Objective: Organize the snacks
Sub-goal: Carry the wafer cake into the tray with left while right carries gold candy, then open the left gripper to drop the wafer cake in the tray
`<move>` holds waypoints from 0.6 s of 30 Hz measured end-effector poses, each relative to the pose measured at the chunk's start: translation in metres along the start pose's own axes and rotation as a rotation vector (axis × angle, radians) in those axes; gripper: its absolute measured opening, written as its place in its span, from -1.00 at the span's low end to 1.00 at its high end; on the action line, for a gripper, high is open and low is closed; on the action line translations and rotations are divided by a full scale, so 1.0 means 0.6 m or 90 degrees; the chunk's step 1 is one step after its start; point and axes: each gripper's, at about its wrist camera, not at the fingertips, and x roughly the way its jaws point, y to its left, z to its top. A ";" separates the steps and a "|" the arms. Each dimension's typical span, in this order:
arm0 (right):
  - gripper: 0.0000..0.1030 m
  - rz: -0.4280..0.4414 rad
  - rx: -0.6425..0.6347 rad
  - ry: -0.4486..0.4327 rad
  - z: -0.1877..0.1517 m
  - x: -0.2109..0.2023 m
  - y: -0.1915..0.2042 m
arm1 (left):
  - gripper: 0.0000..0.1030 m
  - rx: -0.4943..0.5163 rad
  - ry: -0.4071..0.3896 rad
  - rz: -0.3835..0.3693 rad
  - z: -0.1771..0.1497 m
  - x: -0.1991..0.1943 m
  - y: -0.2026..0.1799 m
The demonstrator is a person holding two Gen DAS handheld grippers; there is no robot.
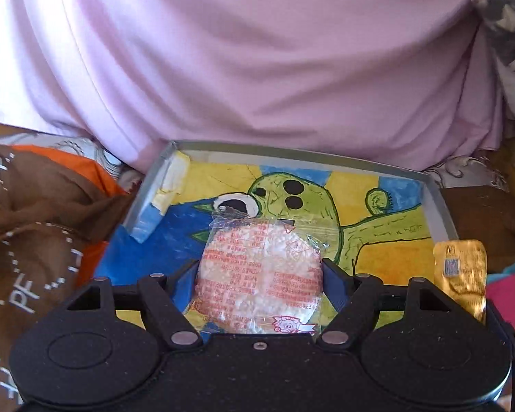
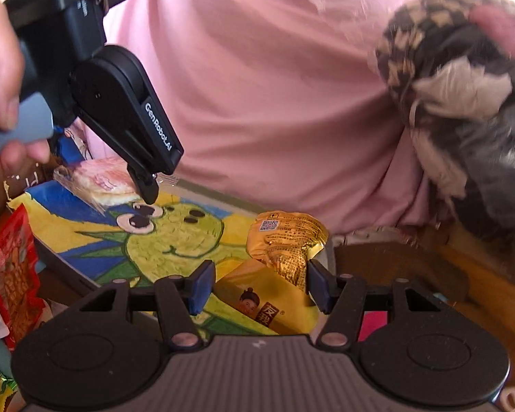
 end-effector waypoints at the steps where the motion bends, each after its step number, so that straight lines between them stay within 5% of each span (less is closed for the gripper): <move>1: 0.22 0.002 0.005 0.008 -0.003 0.004 -0.001 | 0.47 0.000 -0.001 0.001 0.000 0.008 -0.003; 18: 0.36 0.055 0.088 0.079 -0.021 0.043 -0.027 | 0.49 -0.033 0.060 -0.002 -0.044 0.093 -0.018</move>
